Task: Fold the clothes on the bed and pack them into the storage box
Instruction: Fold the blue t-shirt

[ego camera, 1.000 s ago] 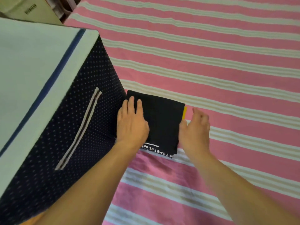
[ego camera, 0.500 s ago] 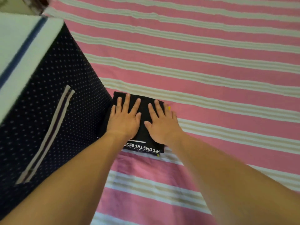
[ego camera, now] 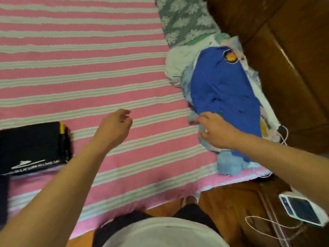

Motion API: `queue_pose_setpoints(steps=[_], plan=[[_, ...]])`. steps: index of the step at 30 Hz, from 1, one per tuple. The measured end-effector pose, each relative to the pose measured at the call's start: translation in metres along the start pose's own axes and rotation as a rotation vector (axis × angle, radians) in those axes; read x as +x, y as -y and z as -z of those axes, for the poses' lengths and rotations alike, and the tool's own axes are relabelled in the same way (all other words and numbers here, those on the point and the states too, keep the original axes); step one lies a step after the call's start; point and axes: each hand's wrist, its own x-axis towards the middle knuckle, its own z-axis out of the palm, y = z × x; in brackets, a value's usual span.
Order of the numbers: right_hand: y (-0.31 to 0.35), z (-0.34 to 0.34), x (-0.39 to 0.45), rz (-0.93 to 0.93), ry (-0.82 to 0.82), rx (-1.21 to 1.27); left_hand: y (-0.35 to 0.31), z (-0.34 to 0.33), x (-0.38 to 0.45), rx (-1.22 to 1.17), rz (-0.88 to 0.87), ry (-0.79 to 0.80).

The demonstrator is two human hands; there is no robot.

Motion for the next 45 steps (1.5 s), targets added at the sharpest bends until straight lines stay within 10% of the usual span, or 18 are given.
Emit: queue_pose_setpoints(steps=[9, 15, 28, 33, 39, 45], plan=[[-0.272, -0.048, -0.039, -0.341, 0.061, 0.317, -0.183, -0.177, -0.006, -0.009, 0.073, 0.068], [-0.283, -0.145, -0.038, -0.233, 0.347, 0.326, -0.210, -0.217, -0.026, 0.030, 0.189, 0.090], [-0.289, -0.159, -0.010, -0.339, 0.224, 0.554, -0.222, -0.248, -0.068, -0.106, 0.262, 0.130], [-0.282, -0.085, -0.053, -0.255, 0.014, 1.135, -0.233, -0.249, -0.083, -0.156, 0.189, 0.079], [-0.248, 0.116, -0.087, 0.372, -0.003, 1.395, -0.309, -0.245, -0.081, -0.374, -0.168, 0.093], [-0.185, 0.292, -0.129, 0.697, -0.164, 1.549, -0.379, -0.128, -0.063, -0.561, -0.275, -0.323]])
